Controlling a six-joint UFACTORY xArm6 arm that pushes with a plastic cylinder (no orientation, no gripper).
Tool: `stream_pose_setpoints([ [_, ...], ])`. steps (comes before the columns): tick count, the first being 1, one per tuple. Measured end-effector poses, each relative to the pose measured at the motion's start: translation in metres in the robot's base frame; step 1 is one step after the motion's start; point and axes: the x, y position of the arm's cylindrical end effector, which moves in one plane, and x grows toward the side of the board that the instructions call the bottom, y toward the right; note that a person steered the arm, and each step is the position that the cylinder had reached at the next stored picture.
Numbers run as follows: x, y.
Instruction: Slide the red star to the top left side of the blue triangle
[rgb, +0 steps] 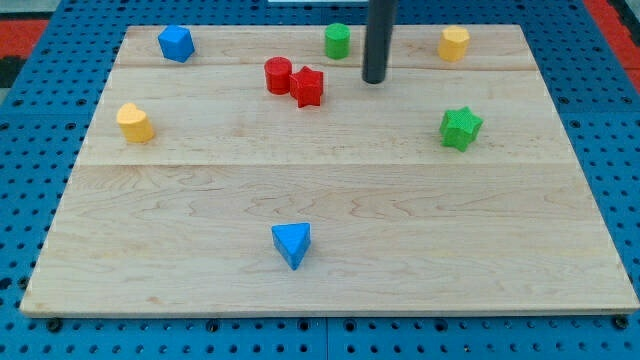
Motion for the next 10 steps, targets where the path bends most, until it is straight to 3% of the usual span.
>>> stream_pose_setpoints([
  [2,-0.004,-0.087],
  [3,0.021,-0.097],
  [5,0.048,-0.100],
  [10,0.034,-0.053],
])
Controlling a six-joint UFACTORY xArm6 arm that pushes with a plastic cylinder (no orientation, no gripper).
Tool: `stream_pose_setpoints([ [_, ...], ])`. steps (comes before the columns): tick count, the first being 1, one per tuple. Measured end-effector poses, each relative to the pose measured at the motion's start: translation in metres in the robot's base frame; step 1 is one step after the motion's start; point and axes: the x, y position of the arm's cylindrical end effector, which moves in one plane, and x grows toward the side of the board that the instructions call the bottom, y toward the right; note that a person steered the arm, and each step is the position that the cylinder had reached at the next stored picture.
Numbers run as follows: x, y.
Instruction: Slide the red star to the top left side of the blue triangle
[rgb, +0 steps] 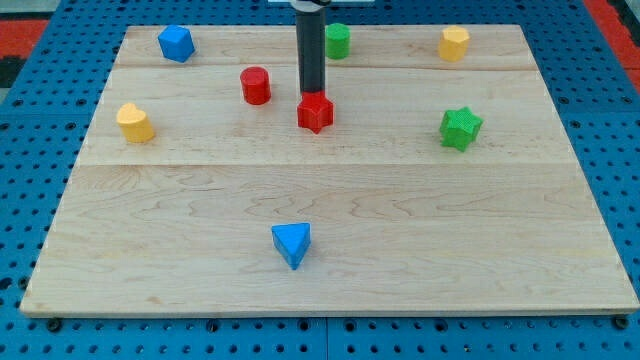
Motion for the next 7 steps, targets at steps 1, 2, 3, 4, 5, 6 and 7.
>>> stream_pose_setpoints([
  [1,-0.007,0.018],
  [2,0.037,0.012],
  [3,0.087,-0.021],
  [4,0.131,-0.033],
  [5,0.171,-0.047],
  [6,0.168,-0.017],
  [7,0.159,0.015],
])
